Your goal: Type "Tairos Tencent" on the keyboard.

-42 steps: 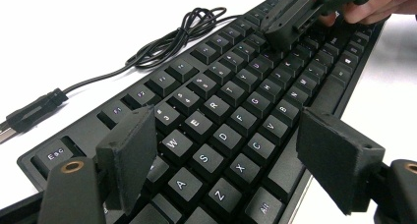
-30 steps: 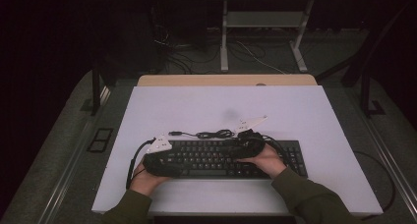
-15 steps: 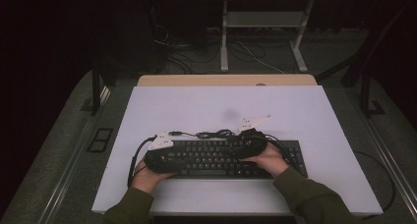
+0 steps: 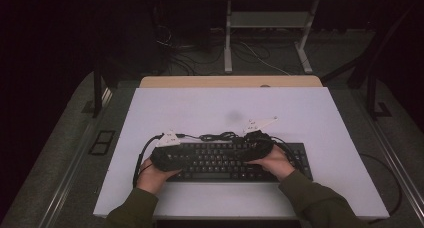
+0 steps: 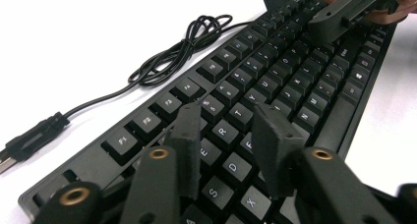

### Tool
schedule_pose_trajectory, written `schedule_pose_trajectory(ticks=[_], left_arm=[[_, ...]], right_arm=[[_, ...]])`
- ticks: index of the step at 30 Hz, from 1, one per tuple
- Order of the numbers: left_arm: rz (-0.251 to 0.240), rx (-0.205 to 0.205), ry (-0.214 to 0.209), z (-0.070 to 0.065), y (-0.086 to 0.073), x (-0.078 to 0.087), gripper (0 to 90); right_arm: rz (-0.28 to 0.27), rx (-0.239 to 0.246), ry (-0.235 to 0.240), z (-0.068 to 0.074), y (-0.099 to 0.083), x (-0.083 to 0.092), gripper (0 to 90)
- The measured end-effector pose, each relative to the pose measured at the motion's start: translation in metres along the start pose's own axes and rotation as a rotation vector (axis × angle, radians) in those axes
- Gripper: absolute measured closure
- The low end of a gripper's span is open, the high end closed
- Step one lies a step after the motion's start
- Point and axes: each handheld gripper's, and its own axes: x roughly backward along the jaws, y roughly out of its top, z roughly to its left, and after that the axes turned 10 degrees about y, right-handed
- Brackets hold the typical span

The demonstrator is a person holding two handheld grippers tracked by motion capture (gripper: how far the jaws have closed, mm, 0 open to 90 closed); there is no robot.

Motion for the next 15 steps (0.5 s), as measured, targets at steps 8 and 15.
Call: schedule_pose_trajectory(ticks=[8, 15], left_arm=[[0.020, -0.006, -0.037, 0.003, 0.007, -0.008, 81.7], [0.035, -0.009, -0.053, 0.004, 0.008, -0.015, 88.8]], right_arm=[[-0.006, 0.000, -0.003, -0.001, 0.000, 0.002, 38.2], [-0.010, -0.001, -0.003, -0.001, 0.000, 0.003, 38.0]])
